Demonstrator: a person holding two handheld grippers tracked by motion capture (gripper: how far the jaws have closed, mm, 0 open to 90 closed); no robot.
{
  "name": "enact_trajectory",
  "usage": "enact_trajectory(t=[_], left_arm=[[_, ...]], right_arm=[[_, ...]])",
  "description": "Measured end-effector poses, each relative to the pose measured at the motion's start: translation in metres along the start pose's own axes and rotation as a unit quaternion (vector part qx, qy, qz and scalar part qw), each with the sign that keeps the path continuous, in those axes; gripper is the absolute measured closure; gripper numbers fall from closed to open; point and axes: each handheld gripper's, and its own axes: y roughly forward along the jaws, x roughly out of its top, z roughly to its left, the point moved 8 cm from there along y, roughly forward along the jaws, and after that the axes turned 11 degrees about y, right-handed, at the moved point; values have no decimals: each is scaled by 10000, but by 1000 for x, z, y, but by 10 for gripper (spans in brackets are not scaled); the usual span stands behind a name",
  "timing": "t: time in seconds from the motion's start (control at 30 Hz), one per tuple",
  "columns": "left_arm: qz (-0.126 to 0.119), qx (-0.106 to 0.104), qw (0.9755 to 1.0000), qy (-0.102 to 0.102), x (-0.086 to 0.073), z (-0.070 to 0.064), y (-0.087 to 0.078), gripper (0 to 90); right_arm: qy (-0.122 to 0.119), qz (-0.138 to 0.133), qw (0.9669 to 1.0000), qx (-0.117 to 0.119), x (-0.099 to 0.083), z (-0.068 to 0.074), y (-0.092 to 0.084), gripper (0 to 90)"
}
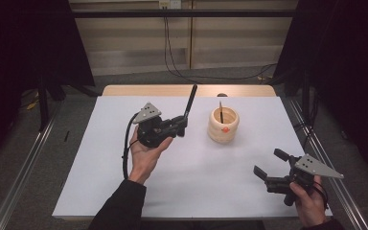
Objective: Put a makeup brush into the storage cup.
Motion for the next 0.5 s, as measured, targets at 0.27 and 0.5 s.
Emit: enact_trajectory(t=[0.27,0.5], left_arm=[[-103,-33,9999,92,1,-10,-12,778],[-134,-124,9998,79,-4,-14,-26,778]], right_arm=[[-9,-11,10000,-4,0,0,0,0],[-11,-23,10000,-14,0,0,0,0]])
